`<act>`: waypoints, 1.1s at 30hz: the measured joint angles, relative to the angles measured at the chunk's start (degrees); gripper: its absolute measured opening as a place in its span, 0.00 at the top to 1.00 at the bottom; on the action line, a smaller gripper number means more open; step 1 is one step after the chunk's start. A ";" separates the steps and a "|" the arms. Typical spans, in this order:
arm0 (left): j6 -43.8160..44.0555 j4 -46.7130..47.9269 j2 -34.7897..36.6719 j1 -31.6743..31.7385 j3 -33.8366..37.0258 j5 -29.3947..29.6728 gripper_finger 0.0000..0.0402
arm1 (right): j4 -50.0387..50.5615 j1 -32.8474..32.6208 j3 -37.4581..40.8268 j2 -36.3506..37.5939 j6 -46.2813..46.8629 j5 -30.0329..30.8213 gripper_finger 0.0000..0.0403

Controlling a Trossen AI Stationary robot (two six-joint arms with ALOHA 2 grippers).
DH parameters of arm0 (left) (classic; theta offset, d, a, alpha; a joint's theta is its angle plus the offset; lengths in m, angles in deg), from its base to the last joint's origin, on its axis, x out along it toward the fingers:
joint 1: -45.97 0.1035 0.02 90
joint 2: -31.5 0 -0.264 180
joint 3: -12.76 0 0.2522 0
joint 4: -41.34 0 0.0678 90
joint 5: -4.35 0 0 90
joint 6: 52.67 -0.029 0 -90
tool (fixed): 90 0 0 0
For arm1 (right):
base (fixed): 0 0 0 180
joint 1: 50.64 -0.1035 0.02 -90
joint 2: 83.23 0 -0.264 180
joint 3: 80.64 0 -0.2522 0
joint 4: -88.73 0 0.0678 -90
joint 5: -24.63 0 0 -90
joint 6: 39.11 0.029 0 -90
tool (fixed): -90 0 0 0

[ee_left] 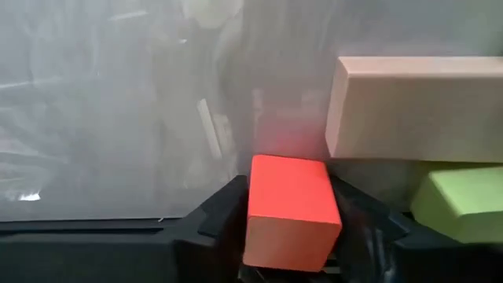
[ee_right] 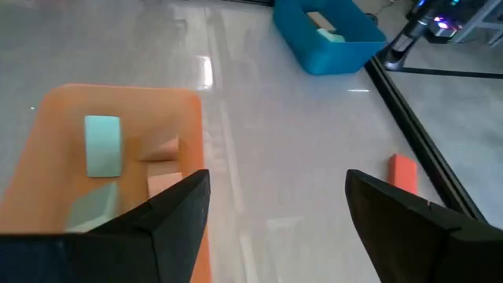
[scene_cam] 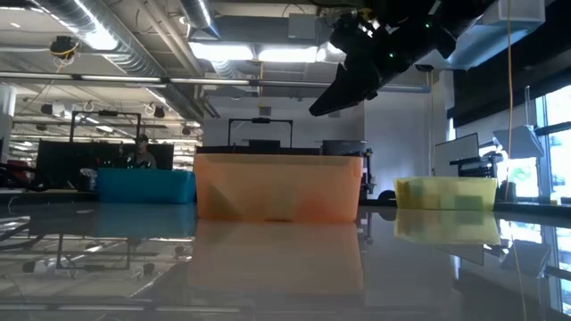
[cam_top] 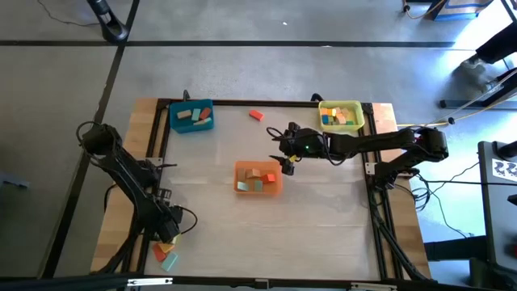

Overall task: Sort blocks by size
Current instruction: Put the orange cube block into the yellow bin

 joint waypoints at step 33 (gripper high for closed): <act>19.73 1.90 23.55 15.23 -9.90 14.59 0.70 | 5.67 0.00 0.03 1.91 -13.42 9.86 0.27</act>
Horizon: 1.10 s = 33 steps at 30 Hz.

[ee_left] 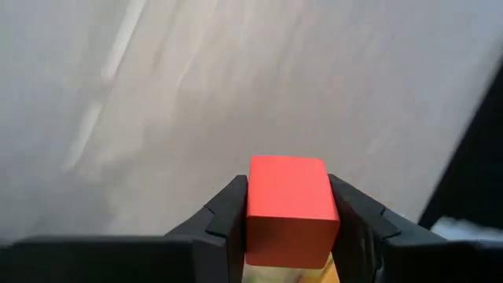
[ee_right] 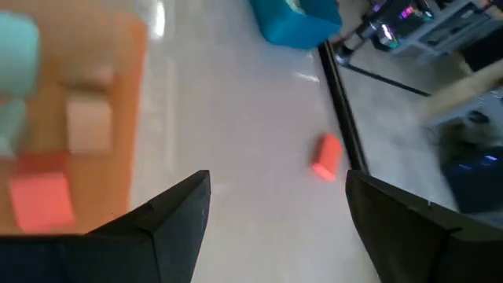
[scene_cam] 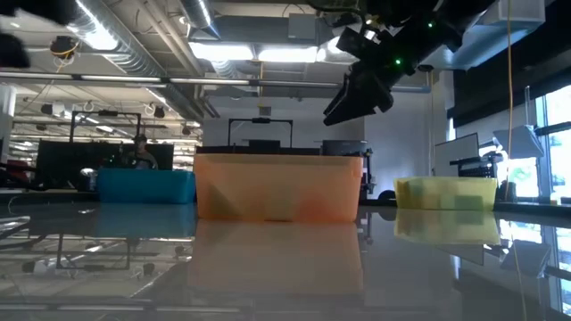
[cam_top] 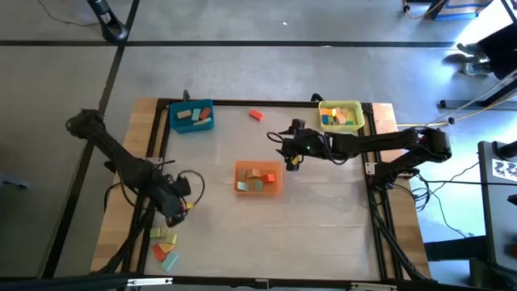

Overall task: Sort blocks by size
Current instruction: Put the orange cube block into the yellow bin

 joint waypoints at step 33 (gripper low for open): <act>-33.50 -48.52 0.85 28.62 0.02 8.97 0.70 | -38.16 -3.77 -0.02 -5.87 -7.98 -23.31 0.27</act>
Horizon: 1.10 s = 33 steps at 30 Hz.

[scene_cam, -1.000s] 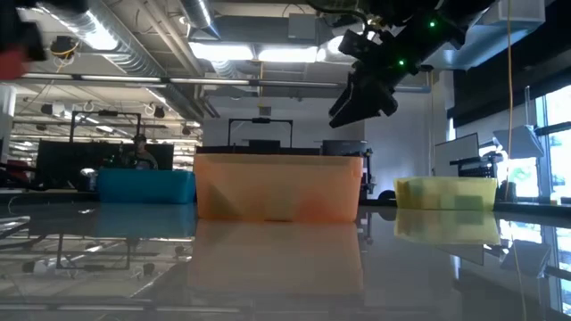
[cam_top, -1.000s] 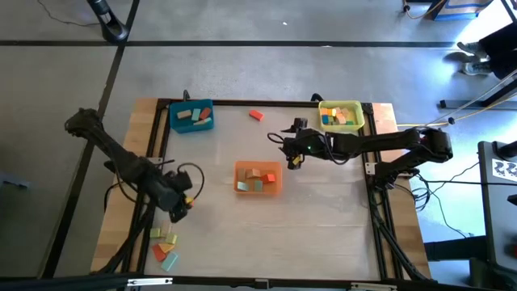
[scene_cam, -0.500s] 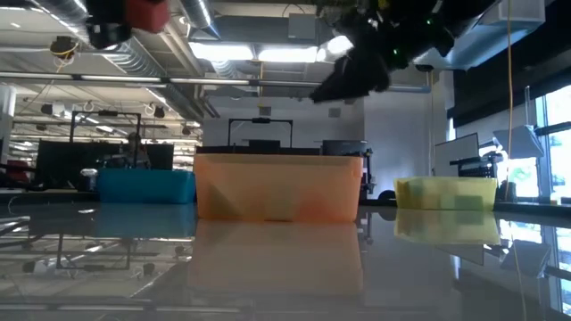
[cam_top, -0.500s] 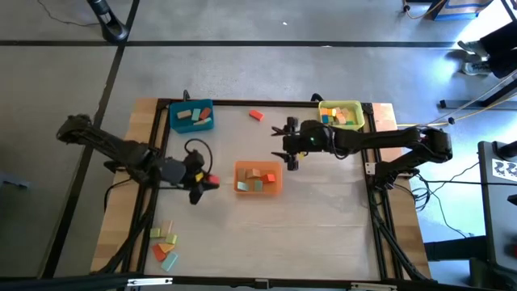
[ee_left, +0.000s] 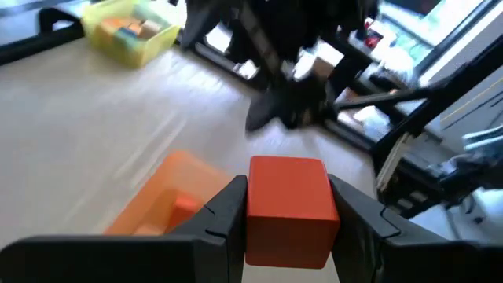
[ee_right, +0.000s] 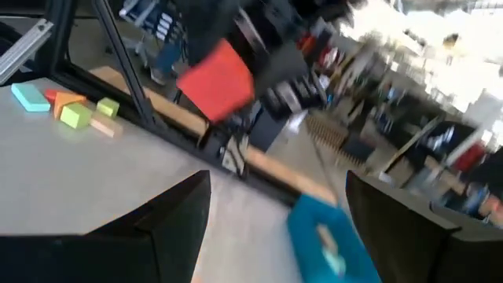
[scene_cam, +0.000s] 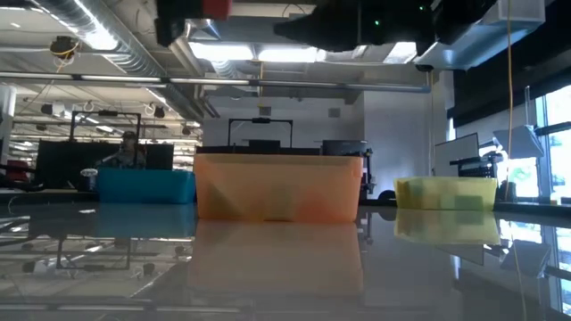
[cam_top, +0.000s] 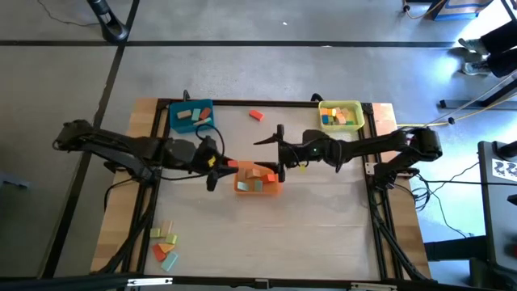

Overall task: Sort blocks by size
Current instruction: Put the orange cube block into the yellow bin

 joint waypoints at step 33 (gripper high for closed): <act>1.91 -24.35 -12.79 8.56 0.02 -11.82 0.64 | -8.87 -3.73 -1.49 -3.68 -11.65 -0.29 0.62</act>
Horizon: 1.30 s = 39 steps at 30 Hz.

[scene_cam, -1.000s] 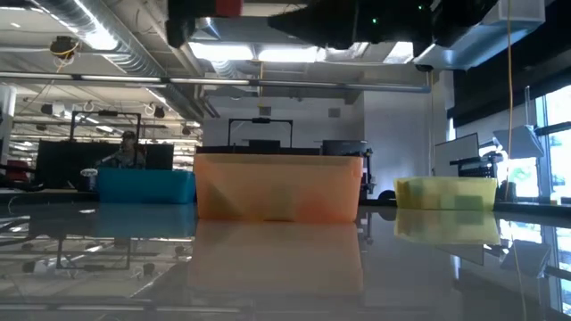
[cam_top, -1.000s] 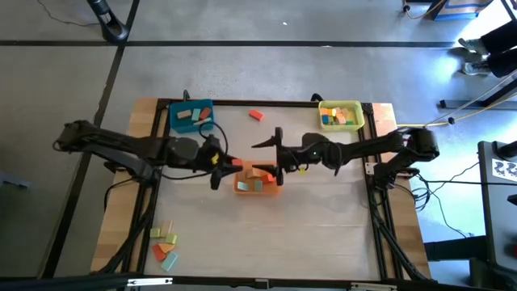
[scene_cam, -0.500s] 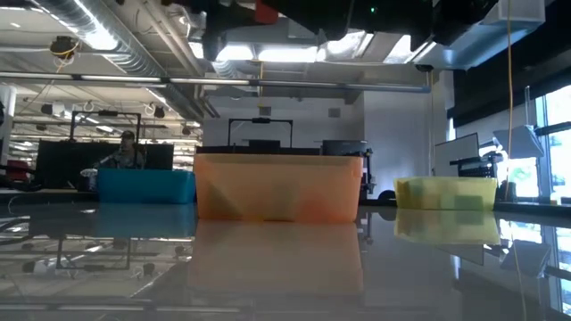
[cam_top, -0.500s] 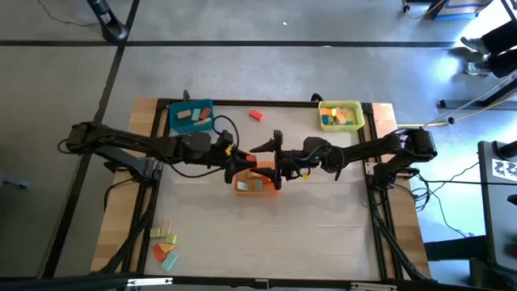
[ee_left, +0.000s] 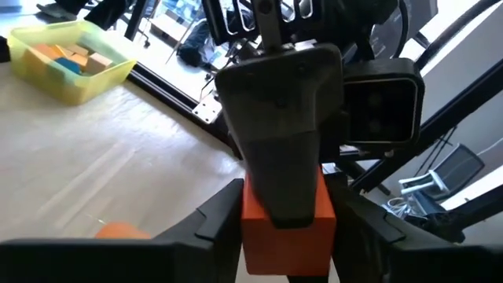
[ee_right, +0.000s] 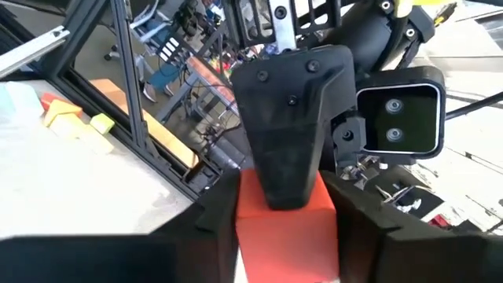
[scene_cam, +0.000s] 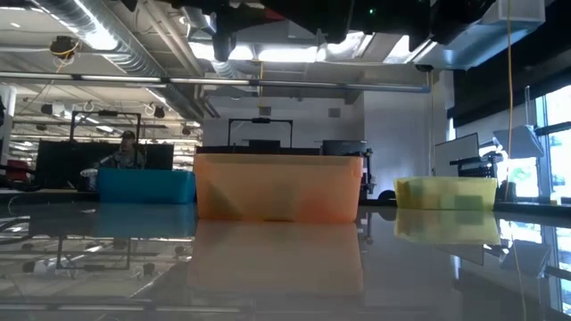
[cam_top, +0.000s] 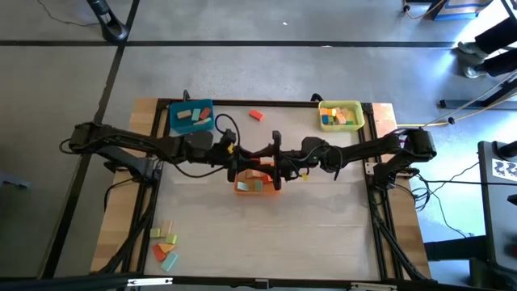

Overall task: Sort blocks by size
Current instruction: Put the orange cube block into the yellow bin

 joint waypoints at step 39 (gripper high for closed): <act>-4.54 44.46 12.66 2.84 1.70 14.73 0.40 | 45.47 16.71 0.09 16.47 13.57 29.50 0.66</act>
